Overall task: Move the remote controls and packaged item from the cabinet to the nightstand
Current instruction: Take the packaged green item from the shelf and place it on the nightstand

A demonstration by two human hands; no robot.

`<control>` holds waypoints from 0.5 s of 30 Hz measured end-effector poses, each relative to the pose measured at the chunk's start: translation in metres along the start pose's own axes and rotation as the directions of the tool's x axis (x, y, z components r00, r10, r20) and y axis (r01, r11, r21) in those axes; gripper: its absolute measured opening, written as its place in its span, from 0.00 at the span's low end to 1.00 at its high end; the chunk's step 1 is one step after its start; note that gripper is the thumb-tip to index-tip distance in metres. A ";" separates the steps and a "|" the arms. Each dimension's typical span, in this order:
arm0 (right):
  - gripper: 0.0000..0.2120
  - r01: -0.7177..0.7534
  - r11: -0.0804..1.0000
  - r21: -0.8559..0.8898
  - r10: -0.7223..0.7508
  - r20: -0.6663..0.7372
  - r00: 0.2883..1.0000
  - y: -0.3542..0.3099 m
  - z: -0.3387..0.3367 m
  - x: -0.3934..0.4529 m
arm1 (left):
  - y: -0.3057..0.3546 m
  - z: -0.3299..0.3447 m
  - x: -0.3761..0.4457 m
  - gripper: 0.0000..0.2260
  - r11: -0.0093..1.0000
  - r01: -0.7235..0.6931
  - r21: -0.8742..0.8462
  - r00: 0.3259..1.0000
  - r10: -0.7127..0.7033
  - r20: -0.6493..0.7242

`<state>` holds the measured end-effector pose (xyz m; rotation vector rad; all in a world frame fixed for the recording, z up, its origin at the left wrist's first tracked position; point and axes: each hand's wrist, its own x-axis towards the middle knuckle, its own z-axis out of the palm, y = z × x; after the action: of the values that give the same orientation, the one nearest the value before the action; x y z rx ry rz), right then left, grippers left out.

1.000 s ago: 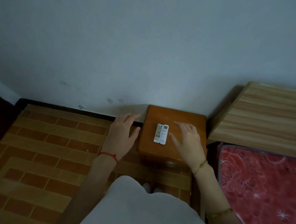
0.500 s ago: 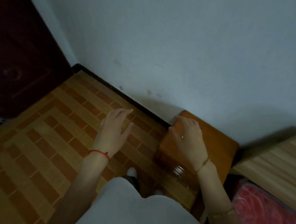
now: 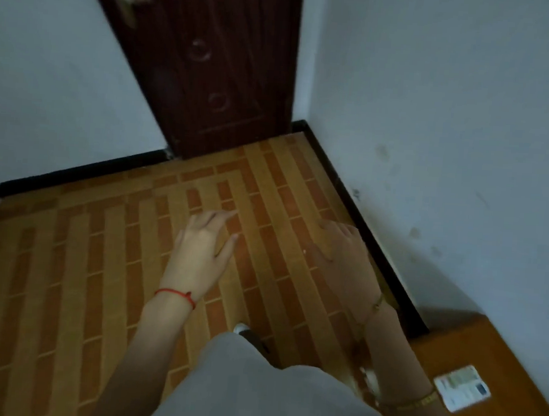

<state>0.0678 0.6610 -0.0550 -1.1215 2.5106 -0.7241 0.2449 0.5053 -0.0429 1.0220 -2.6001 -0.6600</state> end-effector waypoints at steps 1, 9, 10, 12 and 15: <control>0.22 0.041 0.999 -0.005 -0.041 0.023 0.999 -0.015 0.008 0.018 | -0.015 -0.009 0.006 0.18 0.999 0.034 0.007 0.999 -0.034 -0.025; 0.24 0.322 0.946 0.028 -0.322 0.167 0.932 -0.132 0.063 0.114 | -0.100 -0.071 0.028 0.18 0.966 0.251 0.058 0.955 -0.237 -0.178; 0.24 0.352 0.935 0.031 -0.352 0.187 0.917 -0.144 0.070 0.121 | -0.109 -0.076 0.028 0.18 0.958 0.280 0.057 0.944 -0.264 -0.197; 0.24 0.407 0.912 0.045 -0.406 0.240 0.882 -0.166 0.081 0.134 | -0.126 -0.085 0.027 0.18 0.940 0.337 0.053 0.918 -0.316 -0.238; 0.24 0.492 0.867 0.077 -0.489 0.319 0.812 -0.193 0.099 0.155 | -0.151 -0.094 0.024 0.18 0.905 0.425 0.028 0.868 -0.399 -0.294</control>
<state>0.1294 0.4022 -0.0397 -1.7674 1.9553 -0.5776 0.3521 0.3614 -0.0359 1.6010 -2.1948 -0.4420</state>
